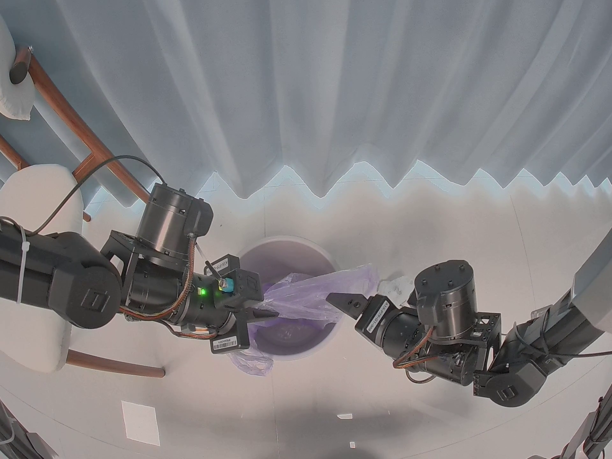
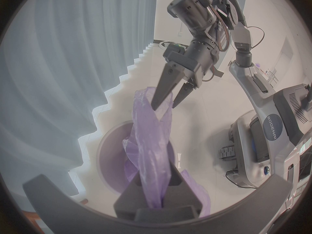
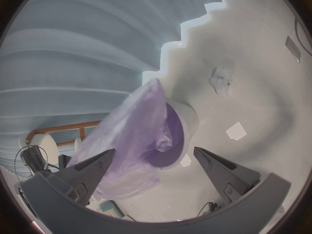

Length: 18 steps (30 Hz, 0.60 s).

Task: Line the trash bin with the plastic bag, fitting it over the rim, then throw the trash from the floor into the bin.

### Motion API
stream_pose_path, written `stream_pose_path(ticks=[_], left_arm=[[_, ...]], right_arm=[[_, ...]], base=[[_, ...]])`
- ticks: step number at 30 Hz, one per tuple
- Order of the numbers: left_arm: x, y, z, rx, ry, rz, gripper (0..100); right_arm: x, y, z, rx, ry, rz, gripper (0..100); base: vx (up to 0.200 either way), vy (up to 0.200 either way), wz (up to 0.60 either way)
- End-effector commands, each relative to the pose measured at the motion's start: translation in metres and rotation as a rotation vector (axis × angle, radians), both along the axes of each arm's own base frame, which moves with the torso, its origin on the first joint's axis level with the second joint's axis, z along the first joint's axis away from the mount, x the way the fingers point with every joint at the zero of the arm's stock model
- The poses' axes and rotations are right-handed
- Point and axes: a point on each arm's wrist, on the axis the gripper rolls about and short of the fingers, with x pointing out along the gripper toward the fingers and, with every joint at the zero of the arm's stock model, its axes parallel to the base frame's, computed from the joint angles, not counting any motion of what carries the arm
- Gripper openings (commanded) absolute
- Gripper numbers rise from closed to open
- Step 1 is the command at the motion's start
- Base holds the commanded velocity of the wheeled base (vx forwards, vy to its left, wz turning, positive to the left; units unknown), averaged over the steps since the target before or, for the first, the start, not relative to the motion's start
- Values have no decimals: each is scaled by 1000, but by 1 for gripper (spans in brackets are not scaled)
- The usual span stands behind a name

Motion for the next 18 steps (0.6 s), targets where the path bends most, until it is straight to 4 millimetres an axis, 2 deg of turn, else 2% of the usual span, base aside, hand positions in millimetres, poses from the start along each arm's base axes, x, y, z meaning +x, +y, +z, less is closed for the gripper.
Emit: stream_pose_path(ticks=[1, 5, 9, 13, 18], left_arm=[[1, 2, 1, -2, -4, 6, 0], [1, 2, 1, -3, -5, 8, 0], [0, 2, 3, -16, -13, 6, 0], [-4, 3, 4, -24, -9, 3, 0], [-11, 7, 1, -19, 4, 1, 0]], right_arm=[[-2, -1, -13, -24, 40, -2, 100], [0, 0, -23, -39, 61, -3, 100], [12, 8, -34, -30, 38, -4, 100], [20, 13, -30, -17, 18, -8, 100], [32, 9, -24, -2, -8, -42, 100]], base=[[0, 0, 0], [0, 0, 0], [0, 0, 0], [0, 0, 0], [0, 0, 0]])
